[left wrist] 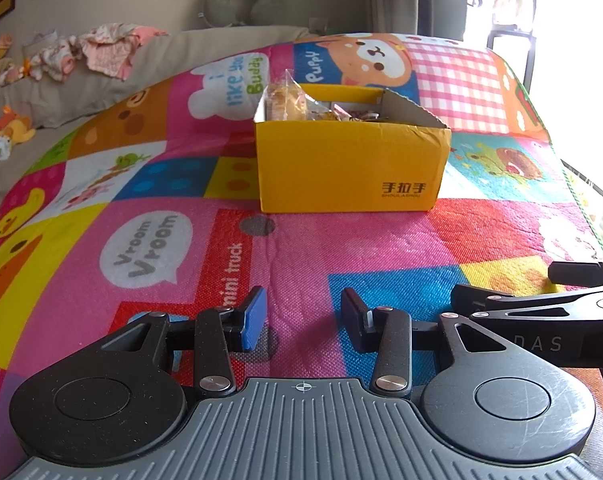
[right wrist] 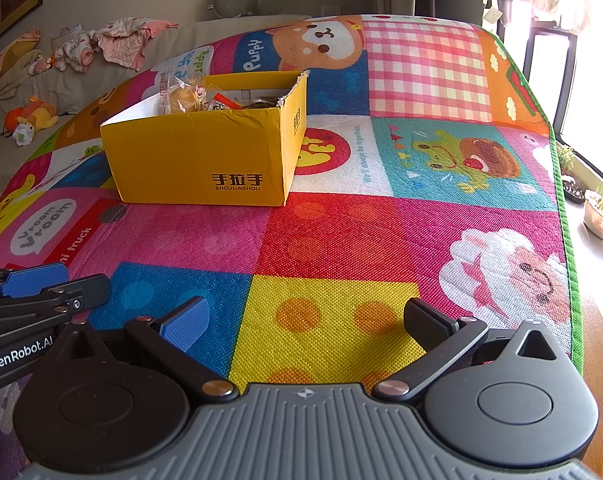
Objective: Organize objects
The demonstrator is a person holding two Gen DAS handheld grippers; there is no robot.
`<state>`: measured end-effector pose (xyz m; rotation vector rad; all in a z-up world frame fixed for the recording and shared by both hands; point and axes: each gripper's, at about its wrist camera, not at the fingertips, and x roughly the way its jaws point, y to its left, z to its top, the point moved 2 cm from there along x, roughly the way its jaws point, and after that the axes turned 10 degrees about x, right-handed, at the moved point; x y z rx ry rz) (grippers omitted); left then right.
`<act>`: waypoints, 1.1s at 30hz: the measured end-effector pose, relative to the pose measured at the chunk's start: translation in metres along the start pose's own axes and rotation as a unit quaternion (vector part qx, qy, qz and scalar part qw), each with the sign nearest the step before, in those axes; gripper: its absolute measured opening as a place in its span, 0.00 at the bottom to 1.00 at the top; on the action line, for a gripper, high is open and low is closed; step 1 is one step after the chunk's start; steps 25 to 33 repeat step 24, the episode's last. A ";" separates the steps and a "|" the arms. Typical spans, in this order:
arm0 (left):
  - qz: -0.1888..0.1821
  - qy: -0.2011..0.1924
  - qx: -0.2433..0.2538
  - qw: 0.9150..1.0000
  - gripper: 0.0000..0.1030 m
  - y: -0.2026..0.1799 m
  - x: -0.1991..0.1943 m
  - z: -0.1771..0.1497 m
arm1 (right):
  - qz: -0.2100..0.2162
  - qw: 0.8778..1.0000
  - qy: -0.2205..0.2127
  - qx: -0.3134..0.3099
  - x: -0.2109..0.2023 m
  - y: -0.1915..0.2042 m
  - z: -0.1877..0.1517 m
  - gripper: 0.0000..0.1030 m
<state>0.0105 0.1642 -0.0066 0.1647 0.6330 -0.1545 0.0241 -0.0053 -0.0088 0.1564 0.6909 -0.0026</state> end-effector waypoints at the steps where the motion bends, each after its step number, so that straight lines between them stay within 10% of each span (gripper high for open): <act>1: 0.000 0.000 0.000 1.000 0.44 0.000 0.000 0.000 | 0.000 1.000 0.000 0.000 0.000 0.000 0.000 1.00; 33: -0.011 -0.003 -0.012 1.000 0.44 0.003 0.000 0.000 | 0.000 1.000 0.000 0.000 0.000 0.000 0.000 1.00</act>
